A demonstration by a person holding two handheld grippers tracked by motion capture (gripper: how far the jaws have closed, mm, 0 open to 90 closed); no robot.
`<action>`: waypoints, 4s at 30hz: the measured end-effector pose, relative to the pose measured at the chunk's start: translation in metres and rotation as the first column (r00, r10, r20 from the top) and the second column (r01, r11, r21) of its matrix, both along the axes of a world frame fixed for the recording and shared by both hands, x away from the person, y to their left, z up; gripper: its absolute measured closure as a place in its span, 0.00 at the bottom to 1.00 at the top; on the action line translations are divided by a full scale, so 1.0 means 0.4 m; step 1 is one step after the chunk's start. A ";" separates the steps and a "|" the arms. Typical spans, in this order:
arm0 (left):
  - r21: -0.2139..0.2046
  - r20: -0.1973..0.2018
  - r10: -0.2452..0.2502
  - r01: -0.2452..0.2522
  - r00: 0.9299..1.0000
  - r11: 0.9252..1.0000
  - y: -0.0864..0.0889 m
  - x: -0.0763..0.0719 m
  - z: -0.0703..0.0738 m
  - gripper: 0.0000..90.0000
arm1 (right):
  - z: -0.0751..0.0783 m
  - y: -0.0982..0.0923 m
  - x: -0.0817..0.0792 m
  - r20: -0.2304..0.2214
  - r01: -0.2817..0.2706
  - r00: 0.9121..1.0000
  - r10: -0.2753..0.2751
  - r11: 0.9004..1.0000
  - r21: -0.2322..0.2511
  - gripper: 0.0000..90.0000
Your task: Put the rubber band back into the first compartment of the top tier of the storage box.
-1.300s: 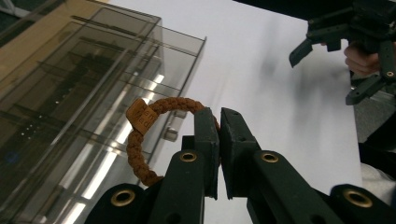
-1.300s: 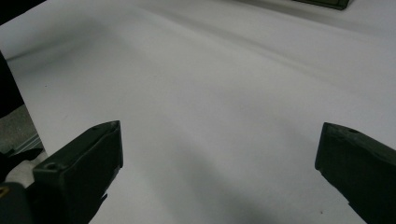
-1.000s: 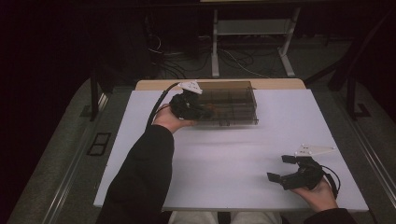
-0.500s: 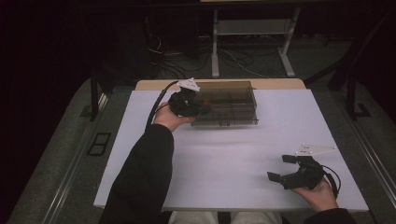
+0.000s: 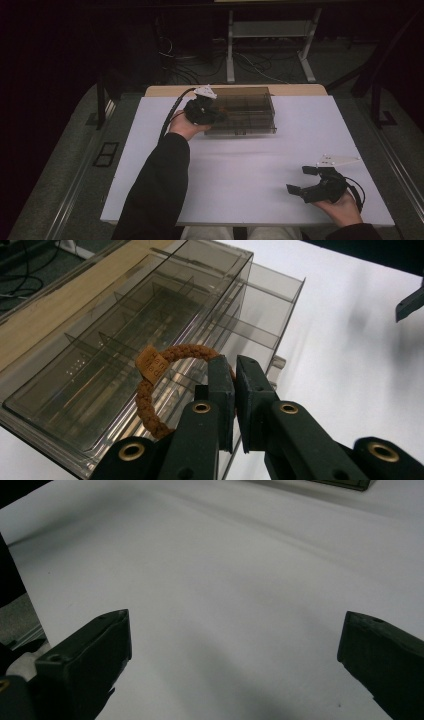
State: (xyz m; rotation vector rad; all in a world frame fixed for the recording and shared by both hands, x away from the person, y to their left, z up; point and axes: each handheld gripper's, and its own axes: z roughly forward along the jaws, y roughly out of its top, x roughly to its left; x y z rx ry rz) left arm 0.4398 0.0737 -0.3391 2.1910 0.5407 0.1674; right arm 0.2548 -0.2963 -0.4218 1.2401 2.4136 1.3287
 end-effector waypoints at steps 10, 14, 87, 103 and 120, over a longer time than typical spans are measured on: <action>0.012 -0.015 0.012 -0.012 1.000 1.000 0.006 0.008 -0.019 0.94 | -0.002 0.003 0.001 -0.004 -0.007 1.000 0.006 1.000 -0.007 0.00; 0.016 -0.024 0.020 -0.019 1.000 1.000 0.009 0.011 -0.028 0.94 | -0.002 0.003 0.001 -0.005 -0.007 1.000 0.007 1.000 -0.007 0.00; -0.130 -0.061 0.133 -0.140 0.989 0.982 0.135 -0.085 0.061 0.00 | -0.005 0.005 0.000 -0.007 -0.001 1.000 0.001 1.000 -0.012 0.00; -0.122 -0.041 0.117 -0.121 0.992 0.985 0.161 -0.148 0.047 0.00 | -0.005 0.006 -0.001 -0.008 0.000 1.000 0.000 1.000 -0.014 0.00; -0.160 -0.043 0.145 -0.150 0.988 0.976 0.204 -0.206 0.012 0.00 | -0.005 0.009 -0.001 -0.010 -0.003 1.000 0.002 1.000 -0.015 0.00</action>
